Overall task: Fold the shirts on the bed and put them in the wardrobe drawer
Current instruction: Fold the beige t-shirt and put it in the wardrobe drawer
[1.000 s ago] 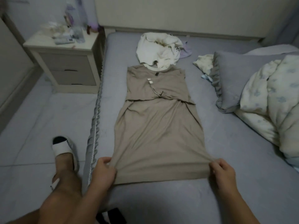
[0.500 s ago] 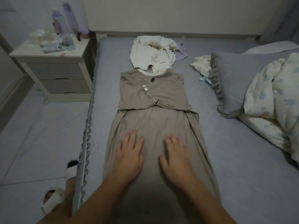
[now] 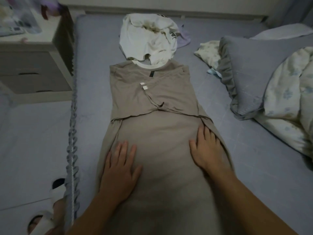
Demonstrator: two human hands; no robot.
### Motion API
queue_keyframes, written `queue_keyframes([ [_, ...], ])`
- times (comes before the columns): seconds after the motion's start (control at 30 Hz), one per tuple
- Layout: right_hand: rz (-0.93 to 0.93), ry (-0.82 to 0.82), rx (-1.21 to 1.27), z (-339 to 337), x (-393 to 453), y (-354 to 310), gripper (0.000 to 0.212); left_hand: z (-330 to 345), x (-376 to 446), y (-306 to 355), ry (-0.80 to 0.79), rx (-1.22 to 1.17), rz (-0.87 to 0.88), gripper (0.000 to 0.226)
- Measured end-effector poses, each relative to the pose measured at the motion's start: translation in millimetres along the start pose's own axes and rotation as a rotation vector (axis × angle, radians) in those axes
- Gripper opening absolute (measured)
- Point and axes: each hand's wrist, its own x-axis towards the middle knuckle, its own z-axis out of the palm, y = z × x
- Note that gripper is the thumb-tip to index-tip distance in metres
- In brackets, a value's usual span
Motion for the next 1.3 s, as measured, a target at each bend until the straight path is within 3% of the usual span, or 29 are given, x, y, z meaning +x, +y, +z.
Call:
queue_keyframes([
  [0.17,-0.539,-0.071,0.011,27.9,-80.8,-43.0,0.074,-7.3,-10.1,8.9,-0.032,0.046,-0.023,0.069],
  [0.33,-0.351,-0.058,-0.027,22.2,-104.5,20.2,0.072,-4.3,-79.8,36.7,-0.109,0.039,0.032,0.062],
  [0.47,-0.290,0.061,0.128,-1.2,-129.6,74.3,0.064,-10.3,-116.8,46.1,-0.079,0.015,0.066,0.064],
  [0.53,-0.122,0.082,0.195,-5.2,-147.2,100.2,0.066,-14.4,-127.6,40.6,-0.064,-0.034,-0.074,0.086],
  [0.6,-0.066,0.049,0.212,-2.3,-166.4,114.8,0.067,-18.4,-137.6,32.6,-0.096,-0.113,-0.352,0.115],
  [0.67,-0.135,0.061,0.257,3.2,-183.9,119.0,0.058,-19.2,-142.0,22.9,-0.112,-0.296,-0.526,0.118],
  [0.73,-0.146,0.046,0.460,-1.4,-192.8,119.0,0.051,-24.3,-142.3,9.5,-0.137,-0.488,-0.578,0.109],
  [0.8,-0.102,-0.019,0.648,-11.9,-191.9,121.7,0.052,-29.7,-144.7,-3.0,-0.261,-0.734,-0.558,0.103],
  [0.9,-0.110,-0.231,0.824,-20.9,-186.1,133.1,0.056,-33.4,-156.5,-17.4,-0.480,-0.904,-0.357,0.095],
  [1.0,-0.145,-0.387,0.864,-34.5,-180.3,143.5,0.065,-34.0,-165.1,-23.5,-0.497,-1.083,-0.232,0.091],
  [1.1,-0.225,-0.381,0.734,-40.9,-174.5,145.6,0.068,-34.7,-166.8,-26.7,-0.349,-0.837,-0.114,0.082],
  [1.2,-0.493,-0.300,0.467,-37.5,-172.8,139.4,0.061,-30.2,-165.6,-21.9,-0.309,-0.409,0.105,0.063],
  [1.3,-0.738,-0.153,0.224,-26.8,-173.3,138.4,0.053,-21.5,-168.6,-15.3,-0.232,-0.138,0.209,0.065],
])
